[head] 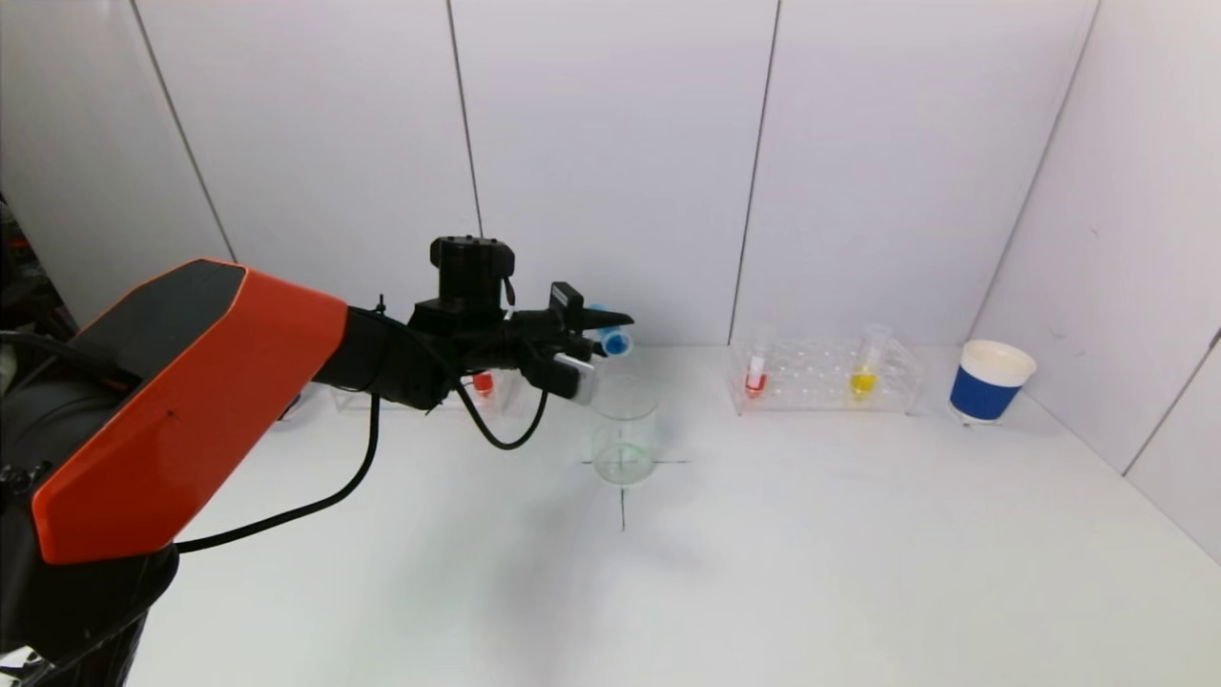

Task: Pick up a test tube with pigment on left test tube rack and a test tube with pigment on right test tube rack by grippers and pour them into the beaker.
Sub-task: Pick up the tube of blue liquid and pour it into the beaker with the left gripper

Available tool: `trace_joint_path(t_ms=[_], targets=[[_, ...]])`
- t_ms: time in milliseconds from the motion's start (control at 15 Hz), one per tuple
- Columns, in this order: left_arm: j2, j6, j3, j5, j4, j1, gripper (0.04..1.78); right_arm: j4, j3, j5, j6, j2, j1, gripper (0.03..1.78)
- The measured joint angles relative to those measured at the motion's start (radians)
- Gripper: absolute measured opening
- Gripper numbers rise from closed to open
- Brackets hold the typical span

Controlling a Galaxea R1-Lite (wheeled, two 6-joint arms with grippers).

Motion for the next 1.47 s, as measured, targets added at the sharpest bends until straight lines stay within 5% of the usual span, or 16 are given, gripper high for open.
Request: trace_joint_path(t_ms=[1467], targets=[[0.007, 0.109, 0.031, 0.002, -0.099, 0.003, 0.46, 0.0, 0.0, 0.0, 0.0, 0.0, 0.0, 1.77]])
